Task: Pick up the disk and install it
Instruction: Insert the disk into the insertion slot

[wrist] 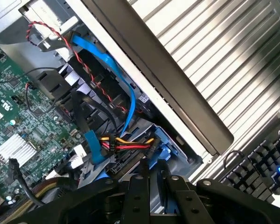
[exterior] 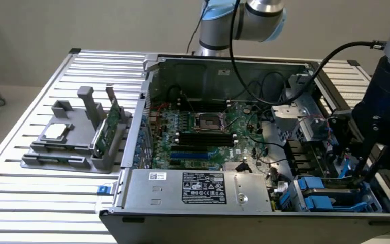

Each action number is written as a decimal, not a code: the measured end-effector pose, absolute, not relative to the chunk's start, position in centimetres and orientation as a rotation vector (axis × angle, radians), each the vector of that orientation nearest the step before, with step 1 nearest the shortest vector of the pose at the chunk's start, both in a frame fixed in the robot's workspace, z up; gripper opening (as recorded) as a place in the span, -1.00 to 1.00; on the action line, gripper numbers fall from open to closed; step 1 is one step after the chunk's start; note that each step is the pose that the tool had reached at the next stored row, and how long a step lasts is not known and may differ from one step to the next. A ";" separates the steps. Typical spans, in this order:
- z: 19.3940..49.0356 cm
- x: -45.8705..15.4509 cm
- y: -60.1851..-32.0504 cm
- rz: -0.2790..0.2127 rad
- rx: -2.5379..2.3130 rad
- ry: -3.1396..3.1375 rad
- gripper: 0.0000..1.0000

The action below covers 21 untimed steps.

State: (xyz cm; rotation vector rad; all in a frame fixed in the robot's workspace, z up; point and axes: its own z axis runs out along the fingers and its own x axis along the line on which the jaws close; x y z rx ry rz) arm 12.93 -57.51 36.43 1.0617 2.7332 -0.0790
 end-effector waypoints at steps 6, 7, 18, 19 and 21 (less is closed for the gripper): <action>36.3 13.2 -58.3 -0.084 1.070 2.737 -0.58; 36.3 13.3 -58.5 -0.085 1.071 2.738 -0.58; 36.0 13.3 -59.0 -0.088 1.158 2.729 -0.58; 36.0 13.3 -59.0 -0.087 1.168 2.727 -0.58; 36.0 13.3 -59.0 -0.082 1.189 2.726 -0.58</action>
